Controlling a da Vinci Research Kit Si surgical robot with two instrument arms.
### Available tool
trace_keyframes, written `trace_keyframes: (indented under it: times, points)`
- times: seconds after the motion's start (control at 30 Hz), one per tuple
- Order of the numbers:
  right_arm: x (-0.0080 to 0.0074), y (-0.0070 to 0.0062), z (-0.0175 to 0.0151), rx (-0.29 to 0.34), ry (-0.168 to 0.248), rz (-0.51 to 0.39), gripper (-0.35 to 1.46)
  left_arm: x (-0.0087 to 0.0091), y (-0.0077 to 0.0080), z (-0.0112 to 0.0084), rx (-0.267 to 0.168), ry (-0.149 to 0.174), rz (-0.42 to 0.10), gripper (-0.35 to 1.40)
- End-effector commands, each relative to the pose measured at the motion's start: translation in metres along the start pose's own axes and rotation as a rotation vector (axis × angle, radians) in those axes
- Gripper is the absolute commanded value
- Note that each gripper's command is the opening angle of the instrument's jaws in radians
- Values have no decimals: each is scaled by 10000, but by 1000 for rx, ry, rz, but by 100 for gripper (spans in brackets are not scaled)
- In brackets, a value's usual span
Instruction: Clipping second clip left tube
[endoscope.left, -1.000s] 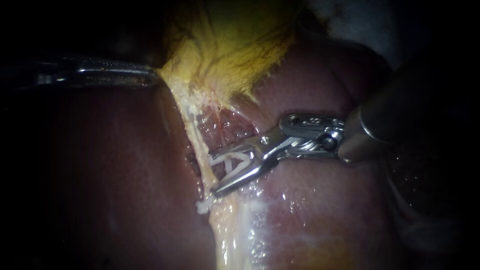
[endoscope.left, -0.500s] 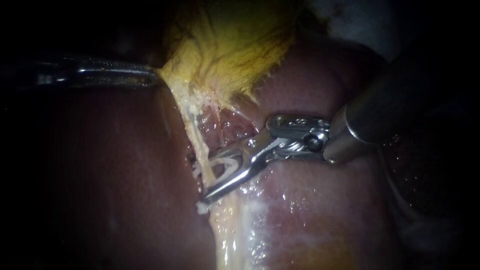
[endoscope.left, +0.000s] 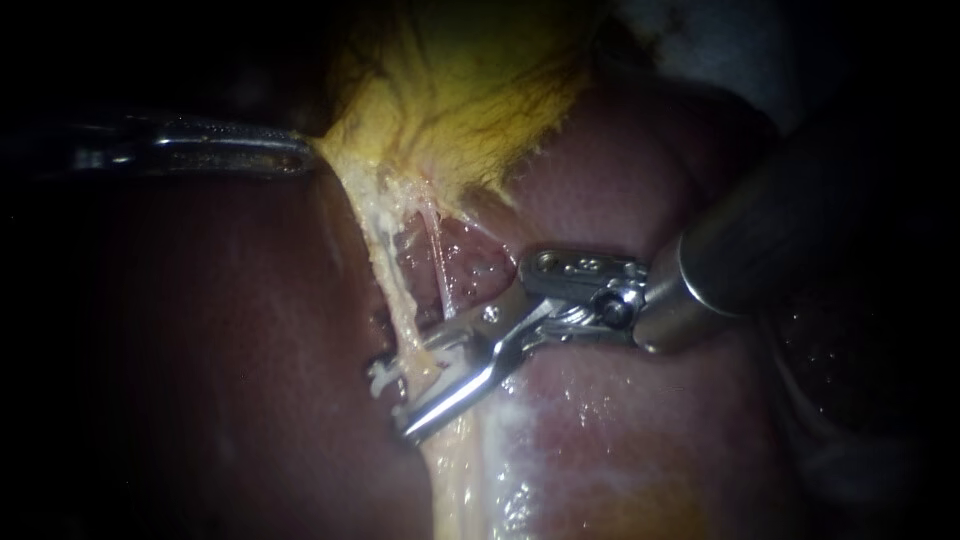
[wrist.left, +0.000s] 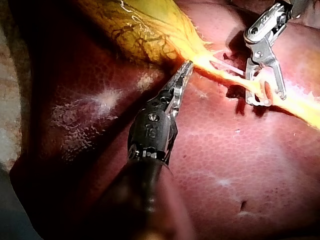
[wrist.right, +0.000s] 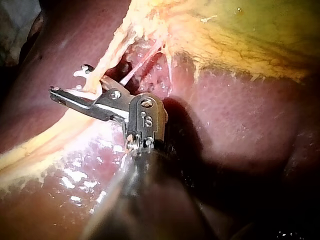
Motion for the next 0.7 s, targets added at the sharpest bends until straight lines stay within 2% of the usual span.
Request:
trace_keyframes:
  times: [0.03,0.23,0.6,0.63,0.67,0.7]
  points:
    - [0,-3,2,7,-7,-1,51,0,0,0,1,0,0,-35]
    - [0,-6,5,15,-12,-2,40,0,0,0,1,0,0,-35]
    - [0,-4,2,15,-12,-2,-13,0,0,0,1,0,0,-35]
    - [0,-4,2,15,-12,-2,-20,-1,0,0,1,0,0,-35]
    - [-1,-4,2,15,-12,-2,-35,-1,0,0,1,0,0,-35]
    - [-1,-4,1,15,-12,-2,-35,-1,0,0,1,0,0,-35]
